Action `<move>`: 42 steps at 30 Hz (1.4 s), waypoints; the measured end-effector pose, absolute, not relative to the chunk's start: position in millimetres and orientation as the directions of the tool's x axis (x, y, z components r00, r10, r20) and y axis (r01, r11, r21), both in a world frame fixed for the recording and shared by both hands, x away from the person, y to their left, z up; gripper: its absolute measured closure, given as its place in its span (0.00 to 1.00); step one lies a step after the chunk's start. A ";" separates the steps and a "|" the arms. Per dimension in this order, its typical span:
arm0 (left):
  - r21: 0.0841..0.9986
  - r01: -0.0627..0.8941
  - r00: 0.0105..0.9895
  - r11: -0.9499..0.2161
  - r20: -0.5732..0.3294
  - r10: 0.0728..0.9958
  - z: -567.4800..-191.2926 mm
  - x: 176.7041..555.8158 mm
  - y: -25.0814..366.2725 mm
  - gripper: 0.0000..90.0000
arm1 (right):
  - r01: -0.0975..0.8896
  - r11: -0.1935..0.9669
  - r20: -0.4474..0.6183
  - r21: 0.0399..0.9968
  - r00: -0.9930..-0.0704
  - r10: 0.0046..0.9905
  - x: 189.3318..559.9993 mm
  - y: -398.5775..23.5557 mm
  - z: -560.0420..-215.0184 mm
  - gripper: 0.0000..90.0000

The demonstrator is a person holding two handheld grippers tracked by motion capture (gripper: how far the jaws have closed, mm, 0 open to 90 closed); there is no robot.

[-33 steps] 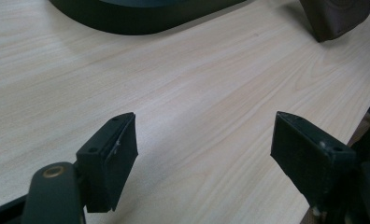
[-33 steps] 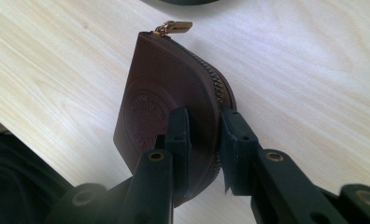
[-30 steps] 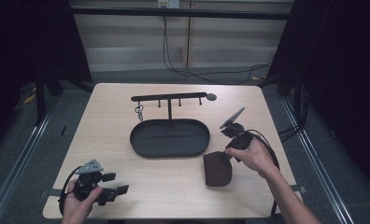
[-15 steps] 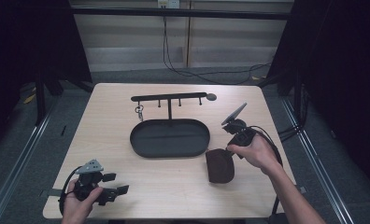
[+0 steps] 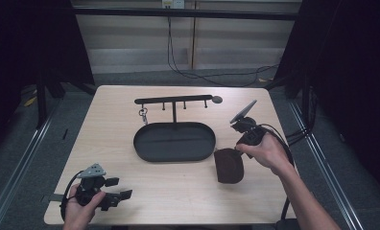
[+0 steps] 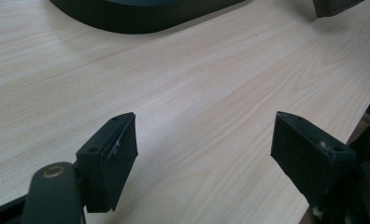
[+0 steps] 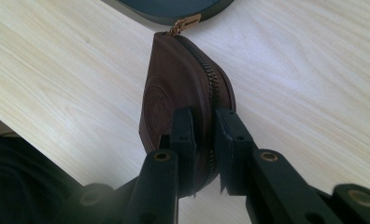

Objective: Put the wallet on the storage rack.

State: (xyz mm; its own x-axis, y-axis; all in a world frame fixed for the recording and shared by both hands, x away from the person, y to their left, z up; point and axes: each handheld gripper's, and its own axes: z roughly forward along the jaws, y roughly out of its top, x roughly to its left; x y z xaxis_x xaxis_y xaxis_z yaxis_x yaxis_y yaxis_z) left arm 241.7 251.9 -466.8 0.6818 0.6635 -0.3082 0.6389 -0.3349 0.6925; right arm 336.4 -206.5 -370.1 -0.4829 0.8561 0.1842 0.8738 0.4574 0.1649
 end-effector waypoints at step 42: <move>0.697 0.631 0.689 -0.340 -0.303 0.658 -466.8 241.1 251.7 0.25 | 0.893 0.404 0.145 0.199 -0.435 0.889 370.2 -212.0 -326.5 0.87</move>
State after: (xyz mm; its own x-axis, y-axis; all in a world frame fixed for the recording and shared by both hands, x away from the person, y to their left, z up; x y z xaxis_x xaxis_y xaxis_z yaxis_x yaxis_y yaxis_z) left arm 241.1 251.7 -466.8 0.6891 0.6585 -0.3026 0.6313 -0.3405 0.6968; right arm 370.2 -212.0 -326.5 -0.4347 0.8887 0.1455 0.8928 0.4042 0.1988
